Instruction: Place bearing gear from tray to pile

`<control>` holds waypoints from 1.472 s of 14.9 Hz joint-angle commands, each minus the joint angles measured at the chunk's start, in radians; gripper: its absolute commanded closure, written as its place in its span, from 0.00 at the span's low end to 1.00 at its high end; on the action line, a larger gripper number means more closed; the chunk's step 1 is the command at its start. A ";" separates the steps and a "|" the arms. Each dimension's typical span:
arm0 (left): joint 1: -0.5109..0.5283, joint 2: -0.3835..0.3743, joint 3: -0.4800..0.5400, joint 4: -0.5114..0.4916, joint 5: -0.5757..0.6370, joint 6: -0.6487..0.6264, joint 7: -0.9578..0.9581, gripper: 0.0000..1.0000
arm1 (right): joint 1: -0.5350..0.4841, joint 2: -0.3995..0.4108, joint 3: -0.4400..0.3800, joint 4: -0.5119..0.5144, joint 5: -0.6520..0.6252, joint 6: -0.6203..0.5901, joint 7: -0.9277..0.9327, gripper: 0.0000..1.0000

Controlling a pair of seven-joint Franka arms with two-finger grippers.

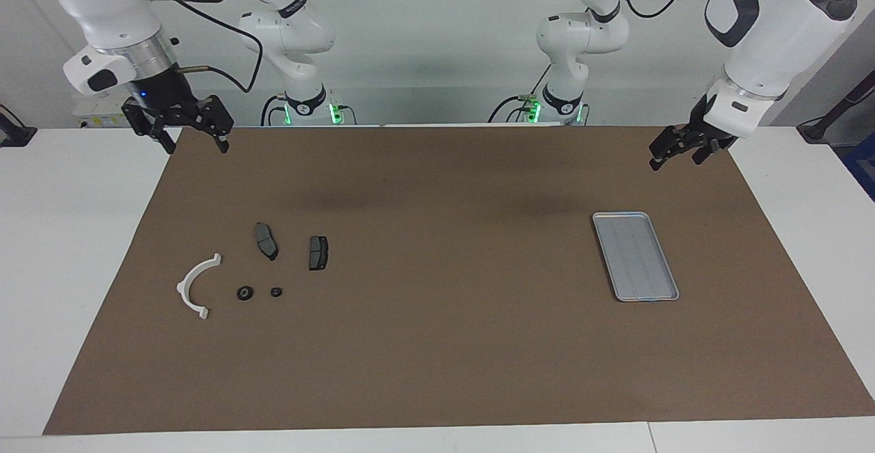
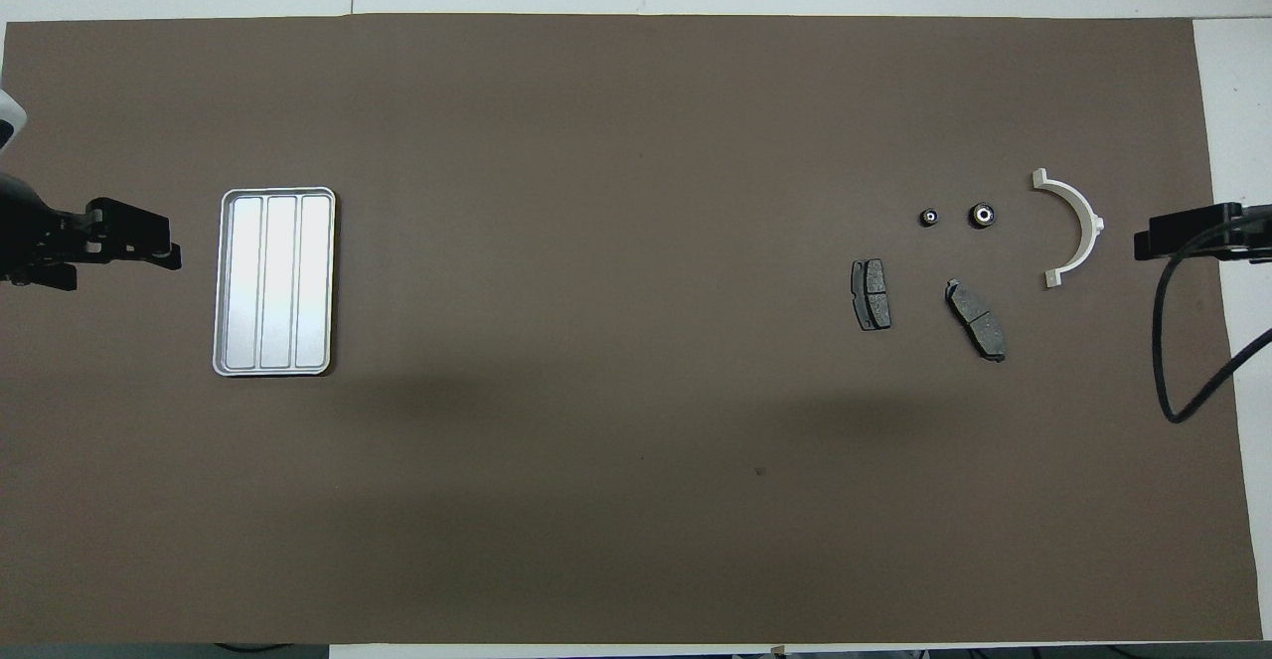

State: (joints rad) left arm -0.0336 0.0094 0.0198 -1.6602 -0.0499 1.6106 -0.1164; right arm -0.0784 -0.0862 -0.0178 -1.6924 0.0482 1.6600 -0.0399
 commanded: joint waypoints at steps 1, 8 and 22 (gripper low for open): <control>0.000 -0.014 -0.003 0.000 0.019 -0.020 0.009 0.00 | -0.026 -0.001 0.013 0.016 0.019 -0.044 -0.026 0.00; 0.000 -0.012 -0.003 -0.001 0.018 -0.018 0.009 0.00 | -0.018 -0.006 0.013 0.048 -0.023 -0.109 -0.017 0.00; 0.000 -0.014 -0.003 -0.001 0.019 -0.014 0.008 0.00 | -0.018 -0.023 0.015 0.034 -0.083 -0.111 0.022 0.00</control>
State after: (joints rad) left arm -0.0336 0.0094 0.0193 -1.6602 -0.0499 1.6103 -0.1164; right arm -0.0887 -0.0947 -0.0129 -1.6490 -0.0240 1.5664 -0.0342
